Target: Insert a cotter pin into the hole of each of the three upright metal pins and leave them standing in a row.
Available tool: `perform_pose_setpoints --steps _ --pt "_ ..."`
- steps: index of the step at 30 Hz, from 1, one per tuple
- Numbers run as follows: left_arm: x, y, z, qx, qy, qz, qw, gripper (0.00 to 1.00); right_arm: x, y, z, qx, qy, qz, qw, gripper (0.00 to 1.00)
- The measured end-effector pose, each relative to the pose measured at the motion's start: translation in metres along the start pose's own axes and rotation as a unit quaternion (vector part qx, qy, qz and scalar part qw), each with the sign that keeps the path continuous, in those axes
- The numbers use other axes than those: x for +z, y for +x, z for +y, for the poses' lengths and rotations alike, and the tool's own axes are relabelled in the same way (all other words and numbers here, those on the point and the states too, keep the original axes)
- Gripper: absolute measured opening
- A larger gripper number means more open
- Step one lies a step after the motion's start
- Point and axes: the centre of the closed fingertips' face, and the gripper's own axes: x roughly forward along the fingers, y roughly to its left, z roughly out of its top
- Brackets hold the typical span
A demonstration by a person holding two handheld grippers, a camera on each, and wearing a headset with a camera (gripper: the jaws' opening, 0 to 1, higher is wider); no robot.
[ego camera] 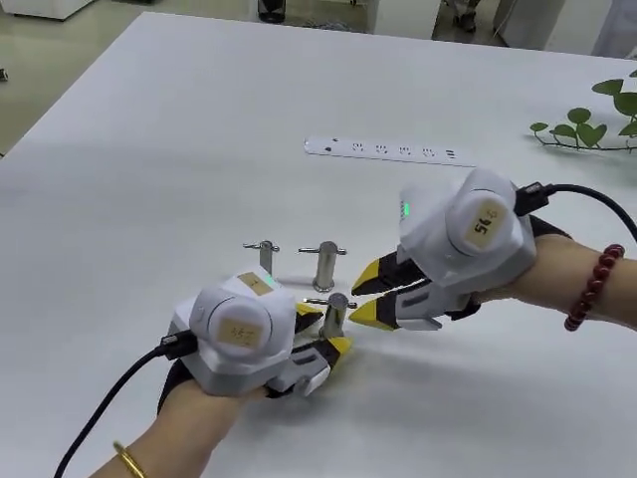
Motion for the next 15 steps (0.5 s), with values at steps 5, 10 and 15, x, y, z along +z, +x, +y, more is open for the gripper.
perform_pose_setpoints --steps 5,10,15 --pt "0.003 -0.009 0.003 -0.004 -0.010 0.000 0.9999 0.46 0.001 0.001 0.001 0.004 0.024 -0.006 0.9997 0.20" --pt "0.008 -0.015 0.009 0.003 -0.014 -0.004 0.9999 0.57 0.003 0.000 -0.002 0.004 0.052 -0.012 0.9986 0.22" --pt "0.011 -0.026 0.015 0.021 -0.022 -0.003 0.9995 0.67 0.006 0.001 -0.002 0.004 0.064 -0.018 0.9978 0.24"
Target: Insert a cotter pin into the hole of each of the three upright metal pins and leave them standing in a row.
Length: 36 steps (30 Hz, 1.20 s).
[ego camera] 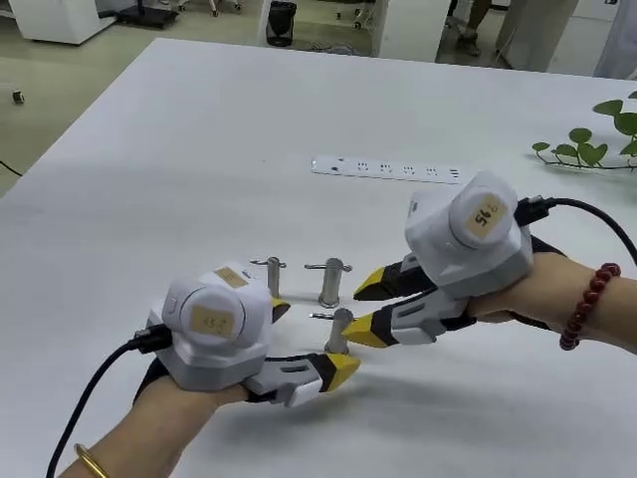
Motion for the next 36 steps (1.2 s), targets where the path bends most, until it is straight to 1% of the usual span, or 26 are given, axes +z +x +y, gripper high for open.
perform_pose_setpoints --steps 5,7,9,12,15,17,21,24,27,31,33,36 --pt "0.000 -0.009 0.005 0.011 0.001 0.002 0.9999 0.72 0.002 0.004 0.004 0.006 0.011 -0.003 0.9999 0.23" --pt "0.003 -0.013 0.005 0.010 0.002 -0.001 1.0000 0.75 0.002 0.007 0.005 0.004 0.005 -0.002 1.0000 0.23" --pt "0.006 -0.018 0.003 0.007 0.008 -0.006 0.9999 0.77 0.001 0.008 0.006 0.001 -0.004 0.002 1.0000 0.23" --pt "0.008 -0.023 0.002 0.006 0.011 -0.007 0.9999 0.80 0.001 0.011 0.006 0.004 0.000 0.001 1.0000 0.22" --pt "0.008 -0.029 0.004 0.010 0.011 -0.008 0.9999 0.82 0.000 0.013 0.006 0.005 0.003 0.002 1.0000 0.22" --pt "0.010 -0.032 0.005 0.010 0.014 -0.011 0.9998 0.86 0.000 0.015 0.006 0.006 0.001 0.003 1.0000 0.21" --pt "0.016 -0.036 0.007 0.013 0.020 -0.019 0.9995 0.90 0.001 0.017 0.006 0.012 0.009 0.000 0.9999 0.20" --pt "0.019 -0.037 0.009 0.016 0.016 -0.028 0.9994 0.94 0.001 0.018 0.005 0.010 0.006 0.001 0.9999 0.19" --pt "0.019 -0.037 0.011 0.016 0.023 -0.028 0.9992 0.98 0.000 0.019 0.005 0.015 0.018 0.001 0.9997 0.17" --pt "0.015 -0.038 0.011 0.012 0.037 -0.016 0.9991 0.99 -0.001 0.021 0.006 0.015 0.011 0.004 0.9998 0.15" --pt "0.015 -0.038 0.012 0.011 0.037 -0.016 0.9991 0.99 -0.001 0.022 0.006 0.015 0.011 0.004 0.9998 0.14" --pt "0.016 -0.039 0.013 0.013 0.036 -0.018 0.9991 0.99 -0.004 0.023 0.006 0.012 0.003 0.011 0.9999 0.12"
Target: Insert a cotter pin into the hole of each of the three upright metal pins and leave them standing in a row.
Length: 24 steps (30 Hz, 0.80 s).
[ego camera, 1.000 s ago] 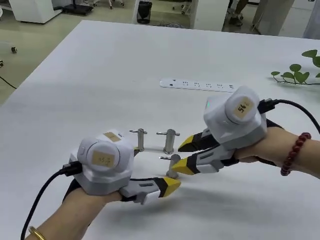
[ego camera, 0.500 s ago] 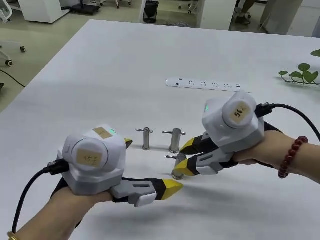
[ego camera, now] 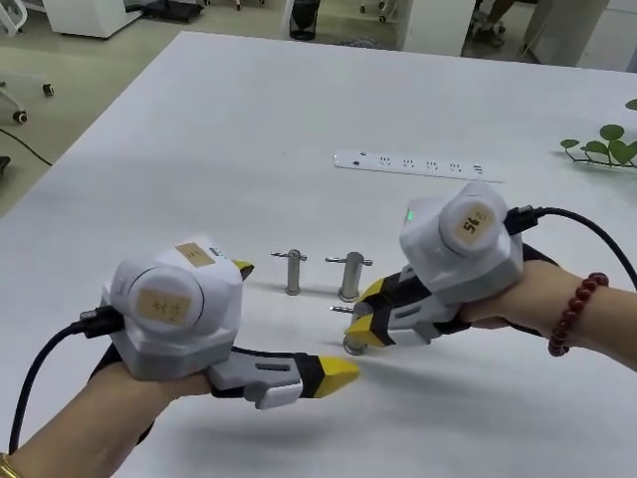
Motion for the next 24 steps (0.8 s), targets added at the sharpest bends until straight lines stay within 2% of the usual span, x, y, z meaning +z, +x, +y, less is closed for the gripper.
perform_pose_setpoints --steps 10,24 --pt "0.0015 -0.0034 0.0091 0.014 -0.002 0.001 0.9999 0.99 -0.0021 0.0025 -0.0008 -0.005 -0.009 0.004 0.9999 0.09" --pt "0.0057 -0.0049 0.0097 0.015 0.004 -0.003 0.9999 0.99 -0.0027 0.0016 0.0012 0.010 -0.010 -0.003 0.9999 0.08"
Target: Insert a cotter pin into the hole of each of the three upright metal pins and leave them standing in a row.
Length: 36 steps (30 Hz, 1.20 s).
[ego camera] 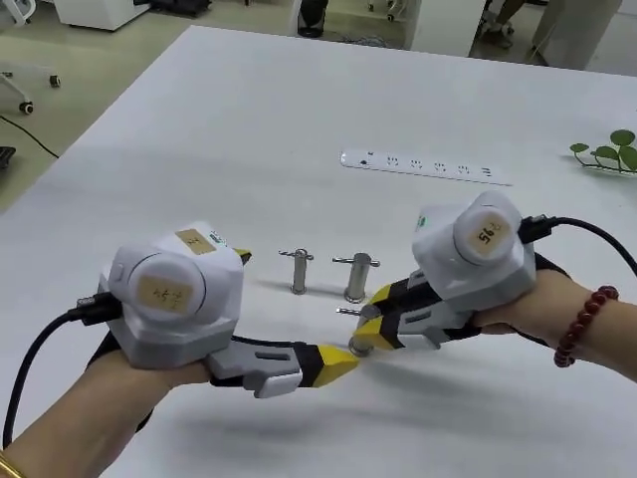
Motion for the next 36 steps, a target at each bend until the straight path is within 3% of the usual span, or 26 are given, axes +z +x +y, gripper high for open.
perform_pose_setpoints --steps 11,31,36 --pt "0.000 -0.001 0.004 0.004 -0.008 -0.002 1.0000 0.99 -0.006 -0.009 -0.004 0.000 0.003 0.001 1.0000 0.08" --pt "-0.001 0.001 0.008 0.010 -0.006 -0.001 0.9999 0.97 -0.024 -0.031 -0.049 -0.031 0.001 0.025 0.9992 0.09" --pt "0.007 -0.001 0.008 0.011 -0.015 -0.017 0.9997 0.96 -0.027 -0.033 -0.056 -0.033 0.002 0.031 0.9990 0.09"
